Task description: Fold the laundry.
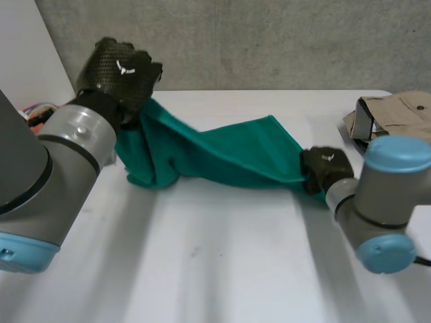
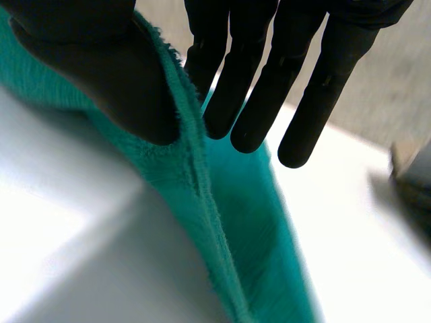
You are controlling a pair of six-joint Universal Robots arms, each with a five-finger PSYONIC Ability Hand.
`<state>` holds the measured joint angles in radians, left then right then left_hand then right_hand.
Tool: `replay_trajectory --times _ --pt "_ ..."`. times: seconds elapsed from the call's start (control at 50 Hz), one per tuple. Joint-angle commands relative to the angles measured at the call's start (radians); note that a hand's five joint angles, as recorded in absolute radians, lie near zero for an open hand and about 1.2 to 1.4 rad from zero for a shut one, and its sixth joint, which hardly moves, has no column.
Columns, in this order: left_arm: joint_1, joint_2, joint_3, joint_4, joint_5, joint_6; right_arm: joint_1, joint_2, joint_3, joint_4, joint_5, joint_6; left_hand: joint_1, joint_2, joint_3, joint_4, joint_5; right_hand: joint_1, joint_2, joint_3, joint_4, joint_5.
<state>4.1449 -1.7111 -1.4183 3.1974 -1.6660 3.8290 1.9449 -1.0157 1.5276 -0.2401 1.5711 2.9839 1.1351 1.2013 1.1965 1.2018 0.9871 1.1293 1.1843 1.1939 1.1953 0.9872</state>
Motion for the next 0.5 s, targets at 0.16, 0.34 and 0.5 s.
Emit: replay_trajectory --times 0.16,0.34,0.5 --pt "0.081 0.085 -0.186 -0.125 0.011 0.009 -0.170 -0.504 -0.024 0.358 -0.025 -0.762 0.261 0.195 0.200 0.194 0.235 0.267 0.212 0.202 0.201 0.235" --pt "0.092 0.107 -0.246 -0.188 0.035 0.007 -0.181 -0.537 -0.106 0.662 -0.066 -0.821 0.261 0.195 0.200 0.194 0.235 0.267 0.212 0.202 0.201 0.235" --pt "0.115 -0.128 -0.185 -0.156 0.080 0.014 -0.172 -0.285 -0.158 0.656 -0.068 -0.819 0.261 0.195 0.200 0.194 0.235 0.267 0.212 0.202 0.201 0.235"
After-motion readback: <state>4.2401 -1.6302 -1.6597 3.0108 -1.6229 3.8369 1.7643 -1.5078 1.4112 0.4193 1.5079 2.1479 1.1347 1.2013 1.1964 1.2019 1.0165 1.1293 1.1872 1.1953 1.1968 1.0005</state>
